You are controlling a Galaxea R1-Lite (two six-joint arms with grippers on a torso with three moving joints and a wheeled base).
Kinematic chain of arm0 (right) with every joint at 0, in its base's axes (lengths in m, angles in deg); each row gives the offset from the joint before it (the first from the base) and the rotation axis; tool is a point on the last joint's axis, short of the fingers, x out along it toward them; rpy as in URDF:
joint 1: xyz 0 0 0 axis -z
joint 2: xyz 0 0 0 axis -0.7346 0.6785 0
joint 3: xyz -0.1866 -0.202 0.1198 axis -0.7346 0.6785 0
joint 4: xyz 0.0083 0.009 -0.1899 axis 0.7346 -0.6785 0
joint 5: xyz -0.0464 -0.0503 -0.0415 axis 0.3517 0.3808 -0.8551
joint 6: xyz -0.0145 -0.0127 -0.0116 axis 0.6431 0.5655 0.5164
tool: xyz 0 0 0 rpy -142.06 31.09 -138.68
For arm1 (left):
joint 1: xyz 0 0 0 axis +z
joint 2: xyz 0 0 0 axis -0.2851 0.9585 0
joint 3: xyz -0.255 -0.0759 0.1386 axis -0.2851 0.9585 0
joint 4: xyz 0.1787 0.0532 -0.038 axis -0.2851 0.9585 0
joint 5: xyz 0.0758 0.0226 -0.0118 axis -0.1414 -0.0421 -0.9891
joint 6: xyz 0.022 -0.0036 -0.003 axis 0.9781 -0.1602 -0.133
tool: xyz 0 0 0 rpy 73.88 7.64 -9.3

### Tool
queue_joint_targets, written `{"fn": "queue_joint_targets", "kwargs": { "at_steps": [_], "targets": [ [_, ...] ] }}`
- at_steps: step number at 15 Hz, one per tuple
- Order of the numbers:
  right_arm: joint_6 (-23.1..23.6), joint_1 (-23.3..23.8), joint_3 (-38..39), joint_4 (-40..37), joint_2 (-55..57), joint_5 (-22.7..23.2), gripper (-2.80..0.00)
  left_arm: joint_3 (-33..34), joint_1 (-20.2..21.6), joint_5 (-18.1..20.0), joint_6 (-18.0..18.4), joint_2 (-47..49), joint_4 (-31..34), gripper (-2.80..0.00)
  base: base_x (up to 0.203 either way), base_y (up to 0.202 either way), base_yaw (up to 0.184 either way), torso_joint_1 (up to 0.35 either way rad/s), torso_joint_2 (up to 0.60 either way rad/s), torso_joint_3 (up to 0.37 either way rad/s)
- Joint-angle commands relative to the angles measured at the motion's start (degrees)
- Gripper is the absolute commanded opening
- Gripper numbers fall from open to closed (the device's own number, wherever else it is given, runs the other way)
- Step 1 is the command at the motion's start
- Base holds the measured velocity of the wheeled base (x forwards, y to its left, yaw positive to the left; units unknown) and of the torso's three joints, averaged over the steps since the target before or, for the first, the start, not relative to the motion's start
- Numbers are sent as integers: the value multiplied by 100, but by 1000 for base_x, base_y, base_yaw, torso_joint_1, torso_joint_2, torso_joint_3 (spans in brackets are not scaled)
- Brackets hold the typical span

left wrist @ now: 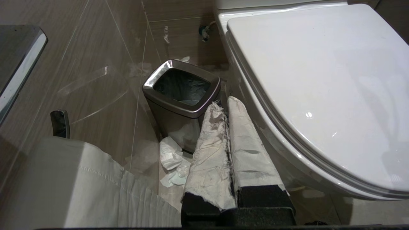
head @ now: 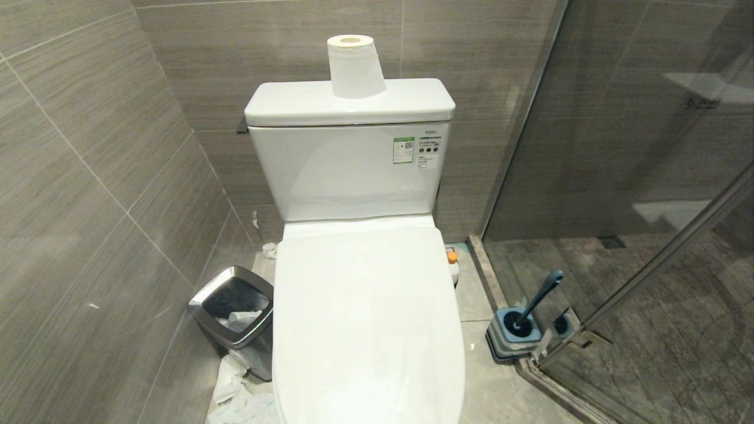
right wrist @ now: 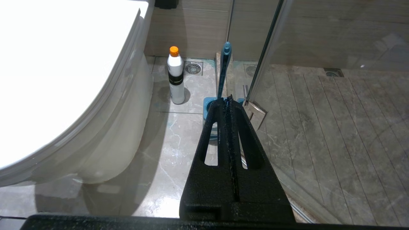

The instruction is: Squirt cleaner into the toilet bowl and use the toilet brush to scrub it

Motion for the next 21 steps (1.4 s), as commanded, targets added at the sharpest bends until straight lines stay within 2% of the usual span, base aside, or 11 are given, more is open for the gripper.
{"fn": "queue_joint_targets", "kwargs": {
  "at_steps": [1,21],
  "targets": [
    [5,0,1,2,9,4,-280,1,0,0,0,7,0,-280,0,0,0,0,0,0],
    [5,0,1,2,9,4,-280,1,0,0,-9,7,0,-280,0,0,0,0,0,0]
  ]
}}
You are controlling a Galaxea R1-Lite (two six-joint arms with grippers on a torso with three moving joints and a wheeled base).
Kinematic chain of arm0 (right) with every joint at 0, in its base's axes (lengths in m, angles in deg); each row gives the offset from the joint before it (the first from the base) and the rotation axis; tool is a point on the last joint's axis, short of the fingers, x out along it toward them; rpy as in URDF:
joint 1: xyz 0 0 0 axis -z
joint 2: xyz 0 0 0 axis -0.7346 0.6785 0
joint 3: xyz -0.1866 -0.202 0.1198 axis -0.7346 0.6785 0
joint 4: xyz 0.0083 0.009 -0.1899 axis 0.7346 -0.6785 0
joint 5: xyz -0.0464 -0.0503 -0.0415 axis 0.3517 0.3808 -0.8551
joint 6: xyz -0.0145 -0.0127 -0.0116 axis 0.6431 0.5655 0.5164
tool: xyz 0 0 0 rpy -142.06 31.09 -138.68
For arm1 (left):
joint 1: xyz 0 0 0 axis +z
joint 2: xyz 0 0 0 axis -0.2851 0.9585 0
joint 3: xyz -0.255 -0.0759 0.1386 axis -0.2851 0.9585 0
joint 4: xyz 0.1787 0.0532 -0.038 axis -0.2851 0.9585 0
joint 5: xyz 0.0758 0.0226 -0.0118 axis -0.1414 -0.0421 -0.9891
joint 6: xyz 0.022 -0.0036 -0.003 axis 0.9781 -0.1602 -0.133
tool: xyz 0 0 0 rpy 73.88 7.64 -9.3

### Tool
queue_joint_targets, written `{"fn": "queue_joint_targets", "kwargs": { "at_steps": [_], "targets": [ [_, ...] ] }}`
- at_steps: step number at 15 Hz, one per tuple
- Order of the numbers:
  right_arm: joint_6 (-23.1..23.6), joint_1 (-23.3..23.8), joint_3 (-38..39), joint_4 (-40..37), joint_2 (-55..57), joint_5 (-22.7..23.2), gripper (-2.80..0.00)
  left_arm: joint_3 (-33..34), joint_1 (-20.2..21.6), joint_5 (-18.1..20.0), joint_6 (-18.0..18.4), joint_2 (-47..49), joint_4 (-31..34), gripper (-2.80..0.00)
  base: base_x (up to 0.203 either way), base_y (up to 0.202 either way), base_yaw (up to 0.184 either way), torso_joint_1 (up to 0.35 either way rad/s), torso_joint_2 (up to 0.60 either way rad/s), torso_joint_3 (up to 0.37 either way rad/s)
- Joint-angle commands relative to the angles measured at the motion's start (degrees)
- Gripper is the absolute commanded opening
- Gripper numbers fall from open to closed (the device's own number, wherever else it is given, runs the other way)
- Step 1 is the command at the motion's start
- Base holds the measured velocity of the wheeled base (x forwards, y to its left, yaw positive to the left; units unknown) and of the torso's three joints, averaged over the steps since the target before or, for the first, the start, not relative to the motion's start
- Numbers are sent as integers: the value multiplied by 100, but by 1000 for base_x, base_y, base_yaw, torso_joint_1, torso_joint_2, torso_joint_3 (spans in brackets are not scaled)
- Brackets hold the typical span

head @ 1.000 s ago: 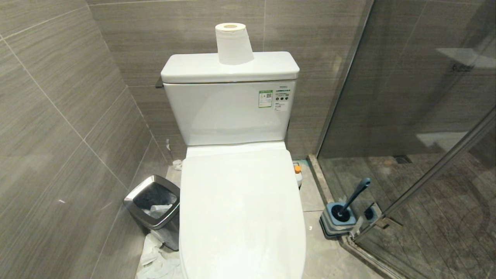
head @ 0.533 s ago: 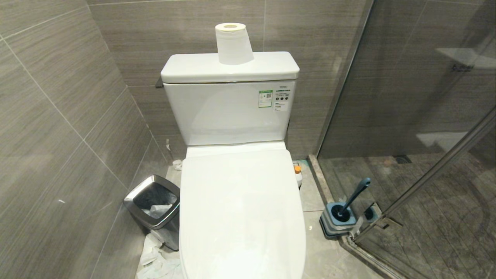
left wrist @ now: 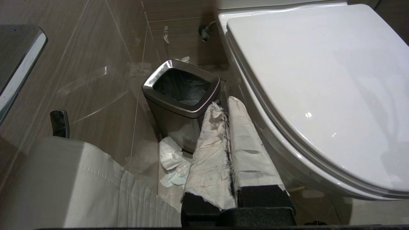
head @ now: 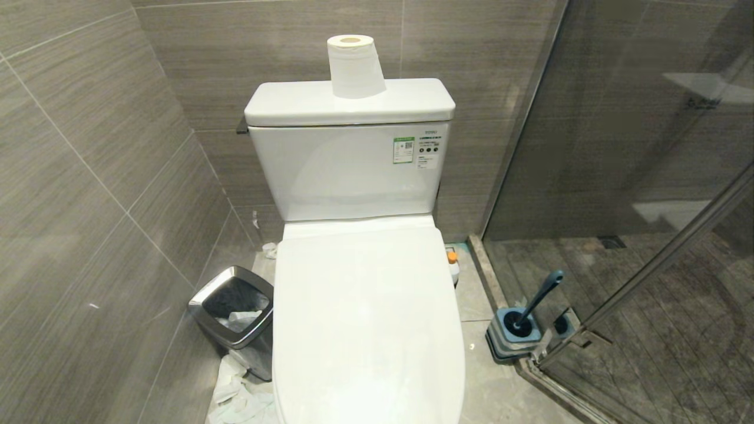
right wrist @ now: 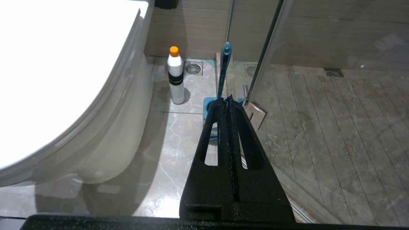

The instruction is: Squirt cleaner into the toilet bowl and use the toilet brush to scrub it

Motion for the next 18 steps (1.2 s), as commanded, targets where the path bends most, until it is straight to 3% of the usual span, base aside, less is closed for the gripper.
{"fn": "queue_joint_targets", "kwargs": {
  "at_steps": [1,18],
  "targets": [
    [5,0,1,4,9,4,-280,1,3,1,0,7,0,-280,0,0,0,0,0,0],
    [5,0,1,4,9,4,-280,0,3,-78,-26,7,0,-280,0,0,0,0,0,0]
  ]
}}
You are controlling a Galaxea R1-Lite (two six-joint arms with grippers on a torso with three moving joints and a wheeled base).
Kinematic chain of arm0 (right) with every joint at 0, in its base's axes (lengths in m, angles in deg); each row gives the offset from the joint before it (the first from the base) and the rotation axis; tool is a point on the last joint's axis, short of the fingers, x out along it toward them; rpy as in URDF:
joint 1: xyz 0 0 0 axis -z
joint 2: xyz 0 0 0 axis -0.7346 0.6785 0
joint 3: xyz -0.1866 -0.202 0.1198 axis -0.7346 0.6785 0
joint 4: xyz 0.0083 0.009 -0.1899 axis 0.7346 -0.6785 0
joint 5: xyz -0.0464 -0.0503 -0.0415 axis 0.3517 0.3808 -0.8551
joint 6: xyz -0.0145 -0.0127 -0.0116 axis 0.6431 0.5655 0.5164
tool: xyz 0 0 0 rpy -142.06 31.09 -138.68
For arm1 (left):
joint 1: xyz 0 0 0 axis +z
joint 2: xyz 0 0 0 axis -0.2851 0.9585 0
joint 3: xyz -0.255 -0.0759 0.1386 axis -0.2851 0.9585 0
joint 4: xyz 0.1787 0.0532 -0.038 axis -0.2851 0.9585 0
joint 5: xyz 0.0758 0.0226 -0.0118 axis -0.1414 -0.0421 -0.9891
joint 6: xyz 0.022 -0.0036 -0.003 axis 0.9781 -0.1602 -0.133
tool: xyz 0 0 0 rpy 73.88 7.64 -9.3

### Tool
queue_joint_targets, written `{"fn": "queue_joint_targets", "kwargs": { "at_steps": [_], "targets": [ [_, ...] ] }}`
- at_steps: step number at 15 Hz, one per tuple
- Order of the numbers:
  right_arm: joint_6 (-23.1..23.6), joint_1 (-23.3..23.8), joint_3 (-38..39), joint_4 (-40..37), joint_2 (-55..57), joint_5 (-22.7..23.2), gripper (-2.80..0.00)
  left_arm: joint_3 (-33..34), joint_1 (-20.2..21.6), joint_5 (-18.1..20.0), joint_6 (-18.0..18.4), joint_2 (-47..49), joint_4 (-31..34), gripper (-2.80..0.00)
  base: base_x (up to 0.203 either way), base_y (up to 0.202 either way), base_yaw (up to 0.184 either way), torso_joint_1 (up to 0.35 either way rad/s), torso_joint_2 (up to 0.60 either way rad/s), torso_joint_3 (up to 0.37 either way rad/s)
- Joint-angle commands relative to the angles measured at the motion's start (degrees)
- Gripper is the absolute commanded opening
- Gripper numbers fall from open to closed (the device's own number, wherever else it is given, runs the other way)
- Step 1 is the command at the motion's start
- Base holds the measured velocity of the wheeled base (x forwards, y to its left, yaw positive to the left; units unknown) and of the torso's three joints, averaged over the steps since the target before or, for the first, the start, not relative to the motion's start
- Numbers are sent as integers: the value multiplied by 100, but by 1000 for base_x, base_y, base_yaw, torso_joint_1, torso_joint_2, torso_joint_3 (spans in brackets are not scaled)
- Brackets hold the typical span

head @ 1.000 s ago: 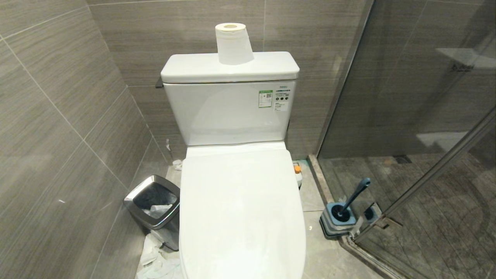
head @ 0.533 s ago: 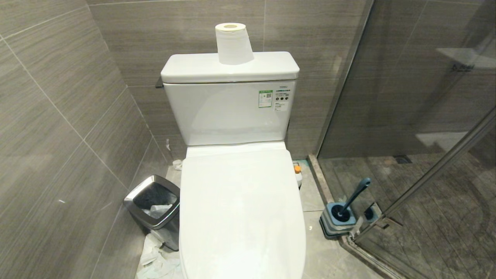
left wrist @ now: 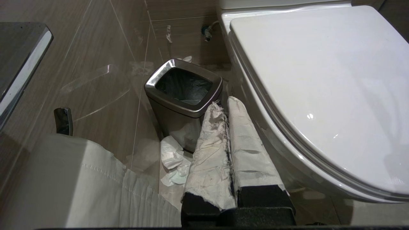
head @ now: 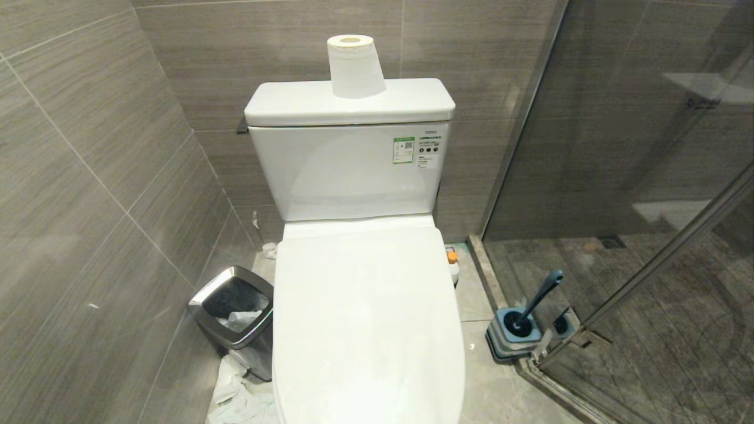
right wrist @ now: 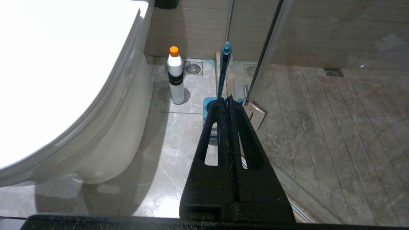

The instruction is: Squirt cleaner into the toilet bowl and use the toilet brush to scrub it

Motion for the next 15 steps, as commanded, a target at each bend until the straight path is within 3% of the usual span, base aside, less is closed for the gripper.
{"fn": "queue_joint_targets", "kwargs": {
  "at_steps": [1,15],
  "targets": [
    [3,0,1,2,9,1,-280,-8,0,2,2,7,-1,-280,0,0,0,0,0,0],
    [3,0,1,2,9,4,-280,-2,0,2,-1,7,-1,-280,0,0,0,0,0,0]
  ]
}}
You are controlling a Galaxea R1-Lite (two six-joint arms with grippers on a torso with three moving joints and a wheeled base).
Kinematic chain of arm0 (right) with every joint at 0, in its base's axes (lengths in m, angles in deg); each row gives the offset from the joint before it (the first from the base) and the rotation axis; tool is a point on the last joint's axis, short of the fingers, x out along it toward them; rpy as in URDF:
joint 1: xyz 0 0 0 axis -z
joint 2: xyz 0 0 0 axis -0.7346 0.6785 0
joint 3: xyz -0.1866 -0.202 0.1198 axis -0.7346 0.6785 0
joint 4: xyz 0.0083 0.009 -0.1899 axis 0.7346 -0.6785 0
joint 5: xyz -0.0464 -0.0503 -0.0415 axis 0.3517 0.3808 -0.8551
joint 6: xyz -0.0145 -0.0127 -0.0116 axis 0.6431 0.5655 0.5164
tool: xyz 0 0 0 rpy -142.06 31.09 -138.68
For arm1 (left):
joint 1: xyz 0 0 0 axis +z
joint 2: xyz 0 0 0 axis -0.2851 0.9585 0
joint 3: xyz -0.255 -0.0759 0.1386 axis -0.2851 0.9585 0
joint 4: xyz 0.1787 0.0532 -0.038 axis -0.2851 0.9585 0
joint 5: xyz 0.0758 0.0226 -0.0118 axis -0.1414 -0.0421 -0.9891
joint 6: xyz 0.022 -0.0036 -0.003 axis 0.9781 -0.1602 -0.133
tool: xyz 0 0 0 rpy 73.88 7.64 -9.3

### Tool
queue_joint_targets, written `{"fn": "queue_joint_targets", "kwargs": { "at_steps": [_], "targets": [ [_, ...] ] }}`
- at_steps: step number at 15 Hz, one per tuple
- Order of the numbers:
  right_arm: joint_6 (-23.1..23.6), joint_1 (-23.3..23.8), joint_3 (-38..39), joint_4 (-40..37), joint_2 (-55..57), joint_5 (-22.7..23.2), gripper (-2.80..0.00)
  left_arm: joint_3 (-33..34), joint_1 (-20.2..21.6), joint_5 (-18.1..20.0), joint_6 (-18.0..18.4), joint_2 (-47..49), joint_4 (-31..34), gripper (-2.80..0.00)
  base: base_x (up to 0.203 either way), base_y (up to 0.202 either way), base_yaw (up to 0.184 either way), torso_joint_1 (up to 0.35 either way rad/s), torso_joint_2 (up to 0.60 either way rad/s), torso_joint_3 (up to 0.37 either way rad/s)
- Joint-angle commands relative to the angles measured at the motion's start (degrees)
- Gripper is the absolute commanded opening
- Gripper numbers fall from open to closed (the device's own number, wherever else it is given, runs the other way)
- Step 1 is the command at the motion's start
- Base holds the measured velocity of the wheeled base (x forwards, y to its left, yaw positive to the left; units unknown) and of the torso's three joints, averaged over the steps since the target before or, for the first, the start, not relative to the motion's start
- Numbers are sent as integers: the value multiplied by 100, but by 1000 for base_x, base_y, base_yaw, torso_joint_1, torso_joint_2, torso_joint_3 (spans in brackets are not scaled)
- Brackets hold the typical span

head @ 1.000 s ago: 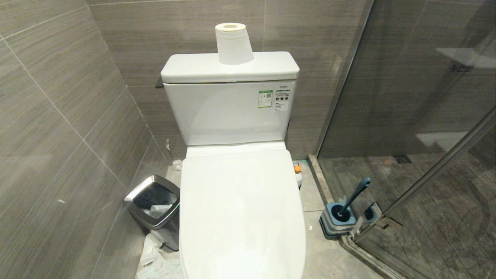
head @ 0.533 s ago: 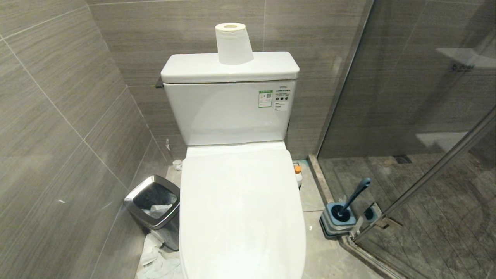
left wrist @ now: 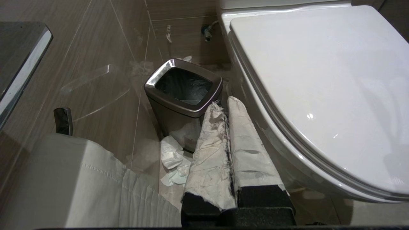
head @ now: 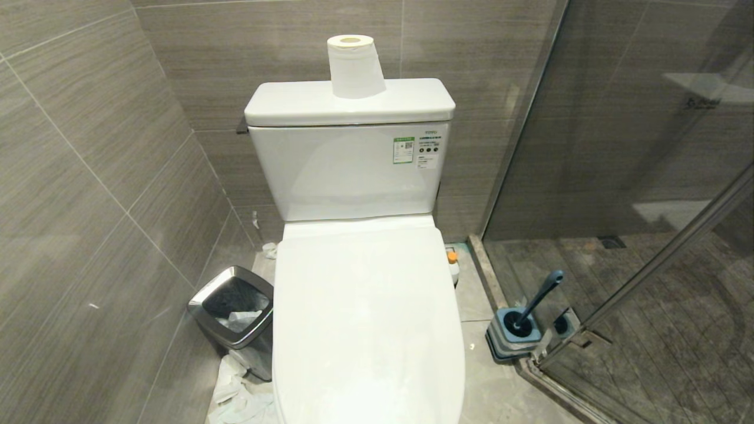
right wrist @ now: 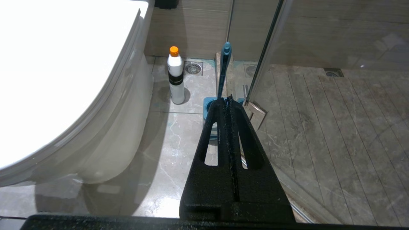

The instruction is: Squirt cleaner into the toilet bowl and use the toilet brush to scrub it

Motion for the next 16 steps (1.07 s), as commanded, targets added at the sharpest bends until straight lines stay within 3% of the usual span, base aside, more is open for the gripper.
{"fn": "queue_joint_targets", "kwargs": {
  "at_steps": [1,16],
  "targets": [
    [5,-2,1,2,9,5,-280,0,0,0,-9,7,-1,-280,0,0,0,0,0,0],
    [5,-2,1,2,9,5,-280,-2,0,0,9,7,5,-280,0,0,0,0,0,0]
  ]
}}
